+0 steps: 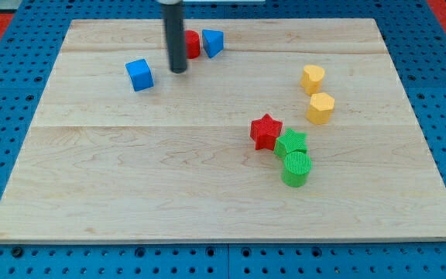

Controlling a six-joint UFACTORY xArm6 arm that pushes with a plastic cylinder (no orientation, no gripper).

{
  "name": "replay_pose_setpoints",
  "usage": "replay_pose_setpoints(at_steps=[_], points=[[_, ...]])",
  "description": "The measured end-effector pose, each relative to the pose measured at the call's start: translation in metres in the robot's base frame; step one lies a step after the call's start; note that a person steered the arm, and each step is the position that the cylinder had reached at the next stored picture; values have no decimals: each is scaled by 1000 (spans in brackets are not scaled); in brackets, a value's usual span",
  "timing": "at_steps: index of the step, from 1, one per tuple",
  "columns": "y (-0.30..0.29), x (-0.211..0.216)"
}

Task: Slide red circle to the center

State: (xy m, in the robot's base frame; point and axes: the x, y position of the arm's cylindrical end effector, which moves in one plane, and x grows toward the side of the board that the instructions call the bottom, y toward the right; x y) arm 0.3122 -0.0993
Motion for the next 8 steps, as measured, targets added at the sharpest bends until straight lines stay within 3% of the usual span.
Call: replay_pose_setpoints(at_steps=[1, 3, 6, 8], points=[[-30, -31], [0, -68], [36, -70], [37, -38]])
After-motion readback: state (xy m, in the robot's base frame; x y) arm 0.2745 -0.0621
